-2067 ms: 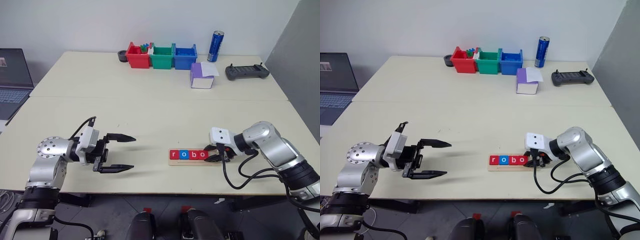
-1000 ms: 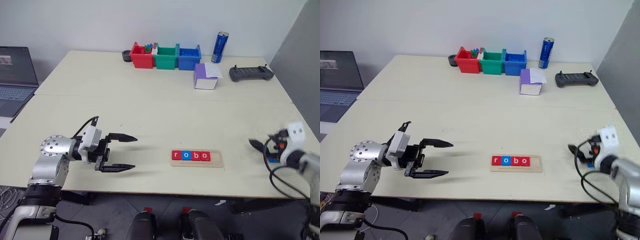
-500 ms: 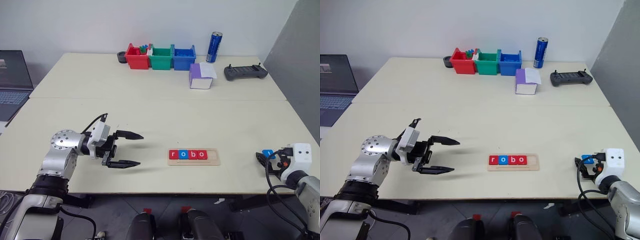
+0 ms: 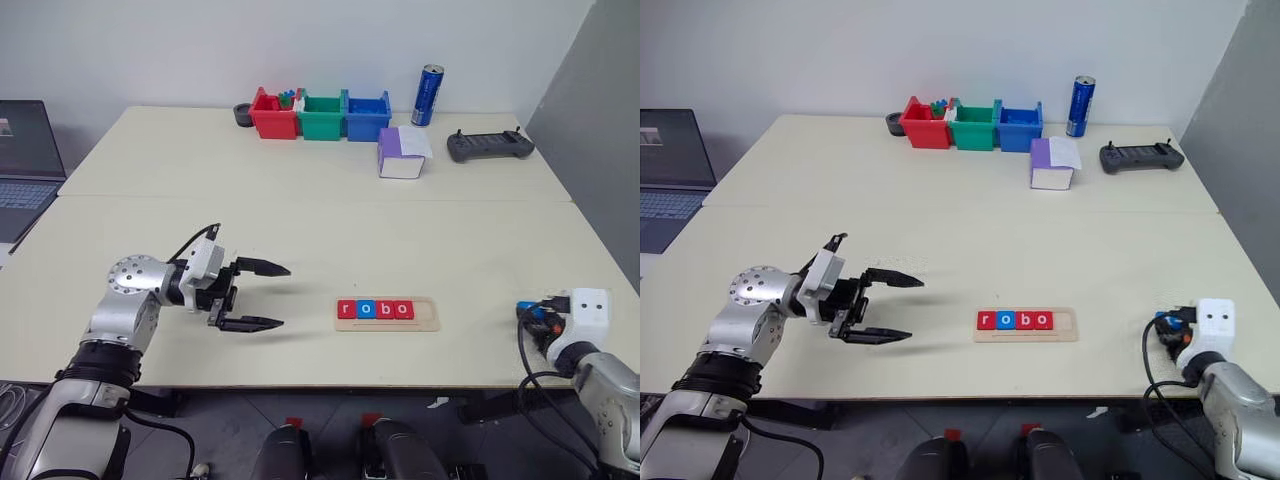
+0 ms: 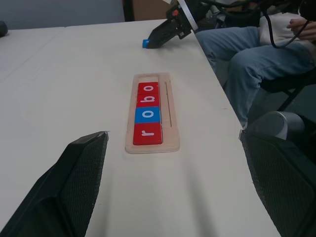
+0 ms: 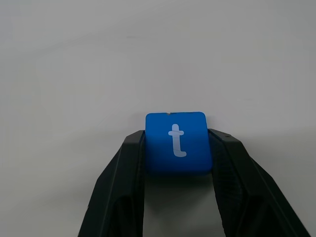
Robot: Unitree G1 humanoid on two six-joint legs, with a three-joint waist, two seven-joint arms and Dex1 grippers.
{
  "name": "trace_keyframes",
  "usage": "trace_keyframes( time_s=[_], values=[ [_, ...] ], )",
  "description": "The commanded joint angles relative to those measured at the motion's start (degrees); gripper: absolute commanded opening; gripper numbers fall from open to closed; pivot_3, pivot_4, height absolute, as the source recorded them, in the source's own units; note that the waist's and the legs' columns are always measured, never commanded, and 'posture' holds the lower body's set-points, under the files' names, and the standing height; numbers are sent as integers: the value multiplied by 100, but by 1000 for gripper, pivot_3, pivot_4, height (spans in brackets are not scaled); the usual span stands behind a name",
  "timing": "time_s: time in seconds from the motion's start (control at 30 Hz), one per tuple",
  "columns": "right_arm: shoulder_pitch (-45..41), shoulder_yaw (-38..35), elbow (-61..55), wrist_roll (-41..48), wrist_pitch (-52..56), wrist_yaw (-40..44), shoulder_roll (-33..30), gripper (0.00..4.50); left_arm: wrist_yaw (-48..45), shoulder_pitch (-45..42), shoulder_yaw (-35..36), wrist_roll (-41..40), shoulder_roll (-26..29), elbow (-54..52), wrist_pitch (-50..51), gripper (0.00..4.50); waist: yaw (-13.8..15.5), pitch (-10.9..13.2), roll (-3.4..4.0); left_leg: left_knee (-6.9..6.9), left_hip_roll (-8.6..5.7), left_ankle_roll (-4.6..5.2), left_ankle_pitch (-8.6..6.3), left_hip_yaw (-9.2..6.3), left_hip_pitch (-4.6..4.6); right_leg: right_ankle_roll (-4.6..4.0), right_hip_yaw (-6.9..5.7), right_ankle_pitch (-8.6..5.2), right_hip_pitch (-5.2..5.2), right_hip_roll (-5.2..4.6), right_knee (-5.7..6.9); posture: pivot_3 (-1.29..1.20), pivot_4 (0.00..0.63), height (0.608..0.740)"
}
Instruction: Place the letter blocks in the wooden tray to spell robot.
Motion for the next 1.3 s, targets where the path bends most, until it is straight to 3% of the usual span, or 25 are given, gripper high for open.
trace_keyframes(
  time_s=[0.03, 0.33, 0.6, 0.63, 0.77, 0.87, 1.0, 1.1, 1.3],
  values=[
    [-168, 507, -722, 120, 456, -262, 161, 1450, -35, -108, -32, -160, 92, -28, -115, 4500, -9, 0, 0, 0, 0, 0, 0, 0, 0, 0, 1, 0, 0, 0, 1, 0, 150, 740],
    [-634, 1194, -635, -143, 794, -776, 261, 1450, -35, -85, -29, -180, 139, -46, -141, 4500, 43, 0, 0, 2, -5, 0, -1, 0, -12, -1, 1, -1, -4, -2, -9, 0, 150, 740],
    [-977, 828, -846, 321, 1153, -270, -219, 4217, -35, -75, 21, -151, 121, -39, -142, 4500, 51, 1, 1, 3, -5, 0, 0, 0, -10, -1, 0, -1, -4, -4, -6, 0, 150, 740],
    [-1070, 716, -811, 426, 1125, -34, -473, 4448, -35, -82, 26, -146, 112, -37, -143, 4500, 51, 2, 1, 3, -5, 1, 0, 0, -11, -1, -1, -1, -4, -4, -6, 0, 150, 740],
    [-1520, 511, -13, 569, 16, 1320, -1651, 4448, -35, -138, 53, -114, 68, -28, -118, 4500, 49, 3, 1, 2, -8, 2, -1, 1, -11, -1, 0, -1, -5, -4, -9, 0, 150, 740],
    [-1894, 1051, 1301, 474, -1448, 3357, -2731, 4448, -35, -187, 69, -92, 53, 3, -116, 4500, 51, 7, -2, 3, -10, 4, -2, 0, -9, -1, -2, -1, -4, -3, -9, 0, 150, 740],
    [-2293, 2137, 2804, -42, -2835, 5374, -3692, 4448, -35, -205, 98, -105, 90, -26, -99, 4500, 54, 9, -7, -1, -6, 6, -3, -5, -9, -3, -10, -3, -1, 2, -15, 0, 150, 740],
    [-3007, 2795, 4003, -567, -3958, 6237, -3801, 4448, -35, -162, 167, -94, 129, -66, -98, 4500, 36, 12, -7, 3, -6, 6, -3, 1, -11, -4, -5, -3, -4, 1, -14, 0, 150, 740],
    [-4257, 3345, 5793, -1204, -5563, 6656, -3274, 4448, -35, 205, 432, -113, 196, -397, -1, 4500, -33, 16, -3, 6, -2, 3, -1, 11, -2, -4, 4, -2, -5, 1, -3, 0, 150, 740]
  ],
)
